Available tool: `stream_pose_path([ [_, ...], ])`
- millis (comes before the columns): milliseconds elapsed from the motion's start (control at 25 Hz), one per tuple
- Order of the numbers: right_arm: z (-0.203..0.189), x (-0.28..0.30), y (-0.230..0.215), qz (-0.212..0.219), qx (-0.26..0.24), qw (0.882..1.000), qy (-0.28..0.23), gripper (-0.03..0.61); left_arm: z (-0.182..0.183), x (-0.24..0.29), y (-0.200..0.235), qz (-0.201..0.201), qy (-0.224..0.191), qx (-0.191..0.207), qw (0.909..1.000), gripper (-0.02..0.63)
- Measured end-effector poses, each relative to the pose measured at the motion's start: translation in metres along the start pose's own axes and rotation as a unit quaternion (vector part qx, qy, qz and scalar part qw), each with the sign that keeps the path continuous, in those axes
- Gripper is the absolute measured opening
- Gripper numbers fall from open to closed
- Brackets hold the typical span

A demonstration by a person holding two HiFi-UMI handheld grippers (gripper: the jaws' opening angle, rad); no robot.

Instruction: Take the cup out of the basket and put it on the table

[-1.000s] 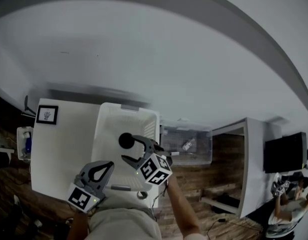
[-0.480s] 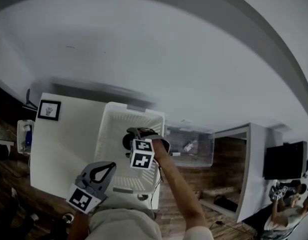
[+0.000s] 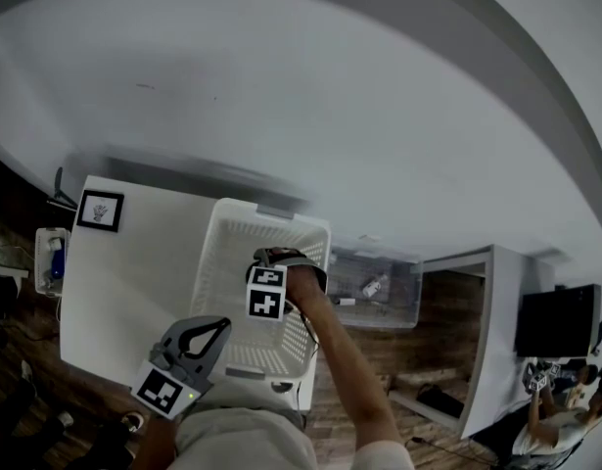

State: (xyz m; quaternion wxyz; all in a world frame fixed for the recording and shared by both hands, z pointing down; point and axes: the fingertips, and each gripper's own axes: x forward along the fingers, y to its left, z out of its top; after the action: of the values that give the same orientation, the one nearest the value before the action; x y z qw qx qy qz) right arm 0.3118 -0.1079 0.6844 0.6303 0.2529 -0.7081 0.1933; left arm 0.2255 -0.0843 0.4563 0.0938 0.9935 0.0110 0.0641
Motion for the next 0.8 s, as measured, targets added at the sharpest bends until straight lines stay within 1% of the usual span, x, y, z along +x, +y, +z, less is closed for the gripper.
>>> stream_pose_path([
  [80, 0.0, 0.001, 0.001, -0.002, -0.005, 1.0, 0.004, 0.413, -0.001, -0.001, 0.0, 0.0, 0.001, 0.001, 1.0, 0.002],
  [360, -0.002, -0.001, 0.0, -0.003, 0.004, 1.0, 0.009, 0.397, 0.0, -0.003, 0.0, -0.001, 0.0, 0.005, 1.0, 0.002],
  [800, 0.001, -0.027, 0.004, -0.01, 0.024, 0.999, -0.021, 0.391, 0.004, -0.012, 0.001, 0.01, -0.004, 0.011, 0.9999, 0.002],
])
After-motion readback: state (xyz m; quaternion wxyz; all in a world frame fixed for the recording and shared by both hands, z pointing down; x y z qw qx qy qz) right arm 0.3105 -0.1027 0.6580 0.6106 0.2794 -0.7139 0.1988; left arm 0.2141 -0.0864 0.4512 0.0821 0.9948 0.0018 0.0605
